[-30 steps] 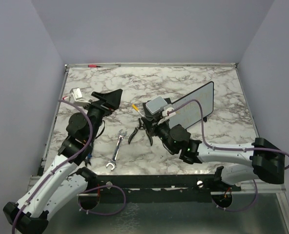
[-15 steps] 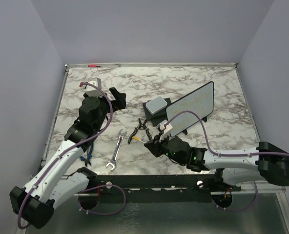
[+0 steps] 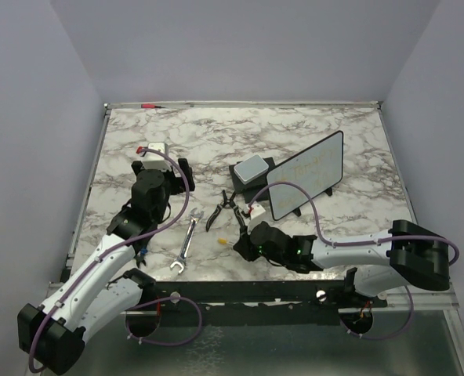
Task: Write a sentence on the whiteboard
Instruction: Place the whiteboard marker at the center of the board.
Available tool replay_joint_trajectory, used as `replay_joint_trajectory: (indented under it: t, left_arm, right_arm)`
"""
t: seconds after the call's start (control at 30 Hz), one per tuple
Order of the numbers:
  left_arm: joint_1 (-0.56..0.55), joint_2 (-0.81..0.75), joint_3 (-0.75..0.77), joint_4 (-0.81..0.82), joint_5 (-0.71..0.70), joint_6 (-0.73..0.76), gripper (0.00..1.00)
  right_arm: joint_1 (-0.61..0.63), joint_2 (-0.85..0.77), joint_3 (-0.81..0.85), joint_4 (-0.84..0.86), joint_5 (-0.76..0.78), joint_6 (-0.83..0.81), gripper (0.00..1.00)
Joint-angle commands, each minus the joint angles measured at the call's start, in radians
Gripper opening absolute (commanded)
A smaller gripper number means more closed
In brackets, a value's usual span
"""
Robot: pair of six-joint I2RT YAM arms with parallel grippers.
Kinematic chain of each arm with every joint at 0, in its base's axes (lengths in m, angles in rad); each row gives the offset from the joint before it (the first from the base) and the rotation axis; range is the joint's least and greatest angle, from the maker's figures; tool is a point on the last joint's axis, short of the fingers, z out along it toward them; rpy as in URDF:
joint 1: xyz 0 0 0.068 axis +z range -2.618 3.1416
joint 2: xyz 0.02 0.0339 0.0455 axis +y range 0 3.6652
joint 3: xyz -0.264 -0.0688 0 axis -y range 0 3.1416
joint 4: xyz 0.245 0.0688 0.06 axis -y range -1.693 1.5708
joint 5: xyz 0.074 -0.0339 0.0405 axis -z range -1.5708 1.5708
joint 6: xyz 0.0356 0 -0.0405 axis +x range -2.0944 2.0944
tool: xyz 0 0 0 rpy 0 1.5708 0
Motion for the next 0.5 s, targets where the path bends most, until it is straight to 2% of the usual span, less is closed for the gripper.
replay_joint_trajectory:
  t: [0.0,0.27,0.47]
  left_arm:
    - [0.006,-0.007,0.012,0.019,-0.016,0.050,0.99]
    - [0.006,-0.003,0.009,0.019,0.033,0.047,0.99]
    - [0.006,0.003,0.016,0.019,0.043,0.042,0.99]
  right_arm:
    - [0.006,0.007,0.022,-0.115,-0.046,0.054,0.18]
    - [0.006,-0.094,-0.027,-0.186,-0.059,0.079,0.47]
    - [0.006,-0.202,0.048,-0.328,0.002,0.016,0.60]
